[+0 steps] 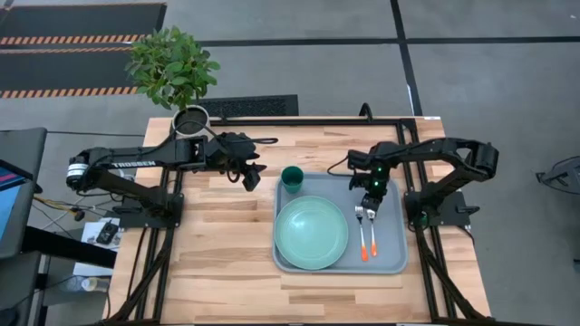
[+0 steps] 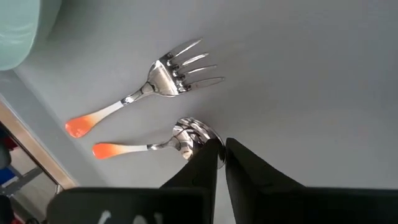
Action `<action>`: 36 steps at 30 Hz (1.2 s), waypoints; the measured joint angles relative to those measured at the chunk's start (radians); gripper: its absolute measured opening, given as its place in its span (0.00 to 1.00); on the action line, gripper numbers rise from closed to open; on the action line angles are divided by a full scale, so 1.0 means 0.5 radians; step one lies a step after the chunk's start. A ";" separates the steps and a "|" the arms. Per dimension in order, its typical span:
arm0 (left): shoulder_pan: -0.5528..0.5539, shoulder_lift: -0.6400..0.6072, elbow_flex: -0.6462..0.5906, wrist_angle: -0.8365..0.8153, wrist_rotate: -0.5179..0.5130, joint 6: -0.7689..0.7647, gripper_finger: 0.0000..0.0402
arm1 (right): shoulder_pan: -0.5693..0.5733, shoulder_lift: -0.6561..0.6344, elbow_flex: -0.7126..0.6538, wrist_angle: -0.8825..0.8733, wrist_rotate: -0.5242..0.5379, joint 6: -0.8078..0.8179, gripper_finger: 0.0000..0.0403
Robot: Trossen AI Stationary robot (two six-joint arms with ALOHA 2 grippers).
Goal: Pick and place plate/cup/fork/spoon on tray
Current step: Put the orange spoon on the blue tray to the right of the orange fork, then return to Home Position
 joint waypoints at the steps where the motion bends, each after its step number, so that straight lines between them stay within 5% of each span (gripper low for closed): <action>1: 0.000 0.000 0.000 0.000 0.000 0.000 0.49 | 0.007 0.000 0.000 -0.002 0.001 0.013 0.14; 22: 0.000 0.000 0.000 -0.004 0.001 0.010 0.49 | 0.143 -0.002 -0.001 -0.004 0.111 0.172 0.14; 36: 0.000 0.000 0.000 0.024 0.014 -0.051 0.49 | 0.088 -0.236 0.041 -0.010 0.063 0.274 0.14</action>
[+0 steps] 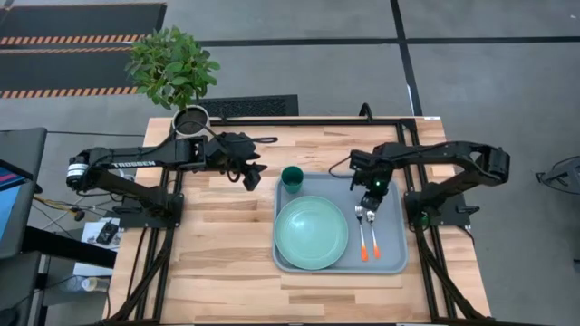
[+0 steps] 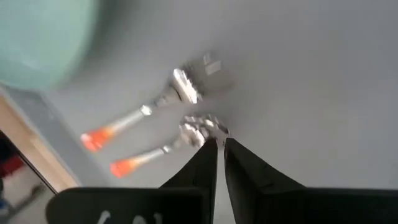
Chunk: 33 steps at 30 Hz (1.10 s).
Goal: Pick and place plate/cup/fork/spoon on tray
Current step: Return to Home Position
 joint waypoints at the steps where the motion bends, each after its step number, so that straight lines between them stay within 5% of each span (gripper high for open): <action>1: 0.000 -0.001 0.000 0.014 0.010 -0.001 0.49 | -0.014 -0.034 0.036 -0.002 -0.001 0.029 0.14; 13: 0.008 -0.204 0.108 0.484 0.540 -0.021 0.49 | -0.068 -0.588 0.851 -0.012 0.010 0.098 0.14; 16: 0.008 -0.327 0.213 0.479 0.506 0.043 0.49 | -0.074 -0.731 1.051 -0.079 0.010 -0.190 0.14; 21: 0.008 -0.550 0.298 0.466 0.283 0.306 0.49 | -0.032 -1.004 1.214 -0.124 0.001 -0.185 0.14; 25: 0.009 -0.684 0.296 0.372 0.249 0.302 0.49 | 0.016 -1.228 1.050 0.290 -0.005 -0.059 0.14; 33: 0.009 -0.817 0.158 0.366 0.642 0.138 0.49 | 0.355 -1.534 0.009 1.844 -0.047 0.439 0.14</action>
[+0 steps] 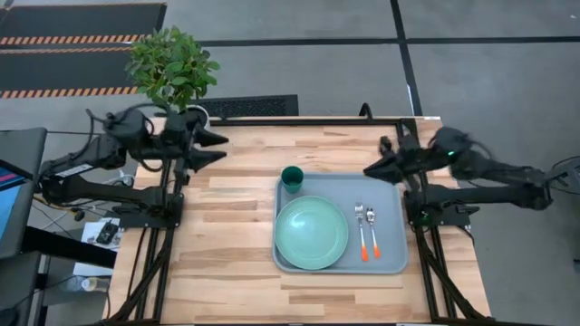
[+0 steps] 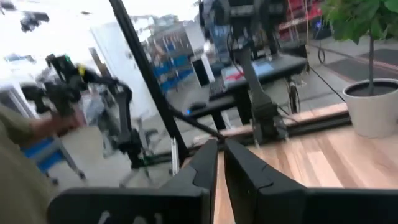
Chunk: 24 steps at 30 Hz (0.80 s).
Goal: Pick and place plate/cup/fork/spoon on tray
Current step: Return to Home Position
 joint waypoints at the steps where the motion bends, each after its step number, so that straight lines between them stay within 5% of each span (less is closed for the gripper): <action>1: 0.004 -0.025 -0.060 0.008 -0.016 -0.037 0.49 | 0.024 -0.006 -0.079 0.118 0.028 0.031 0.14; 5: 0.083 -0.160 -0.377 0.176 -0.036 -0.137 0.49 | 0.046 -0.125 -0.214 0.193 0.105 0.125 0.14; 10: 0.212 -0.412 -0.830 0.505 0.202 -0.314 0.49 | 0.049 -0.440 -0.245 0.094 0.178 0.134 0.14; 15: 0.302 -0.670 -1.144 0.813 0.361 -0.490 0.49 | 0.068 -0.862 -0.304 -0.056 0.468 0.141 0.14; 19: 0.334 -0.828 -1.305 0.902 0.398 -0.603 0.49 | 0.146 -0.897 -0.665 0.346 0.546 0.218 0.14; 24: 0.335 -0.950 -1.402 0.885 0.398 -0.630 0.49 | 0.364 -0.590 -1.131 1.290 0.640 0.245 0.14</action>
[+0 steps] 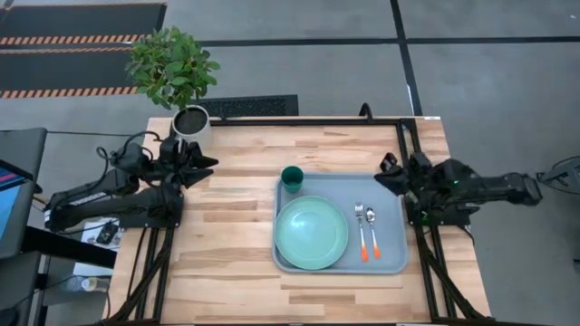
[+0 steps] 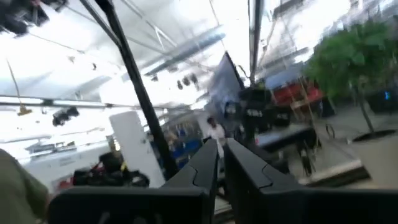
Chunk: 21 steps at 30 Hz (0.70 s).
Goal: Pick and place plate/cup/fork/spoon on tray
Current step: Return to Home Position
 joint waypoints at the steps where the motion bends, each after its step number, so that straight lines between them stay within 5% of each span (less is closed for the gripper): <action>1: 0.001 -0.014 -0.016 -0.007 -0.001 0.025 0.49 | 0.048 0.068 -0.045 0.157 0.065 -0.050 0.14; 9: 0.000 -0.094 -0.217 0.001 -0.033 0.125 0.49 | 0.148 0.080 -0.156 0.248 0.279 -0.241 0.14; 12: 0.001 -0.100 -0.230 0.011 -0.011 0.130 0.49 | 0.057 -0.121 -0.026 -0.013 0.192 -0.295 0.14; 16: 0.002 -0.145 -0.230 -0.002 -0.002 0.251 0.49 | -0.043 -0.490 0.181 -0.801 0.153 -0.307 0.14; 21: 0.036 -0.247 -0.228 -0.145 -0.009 0.357 0.49 | -0.049 -0.619 0.143 -1.007 0.137 -0.362 0.14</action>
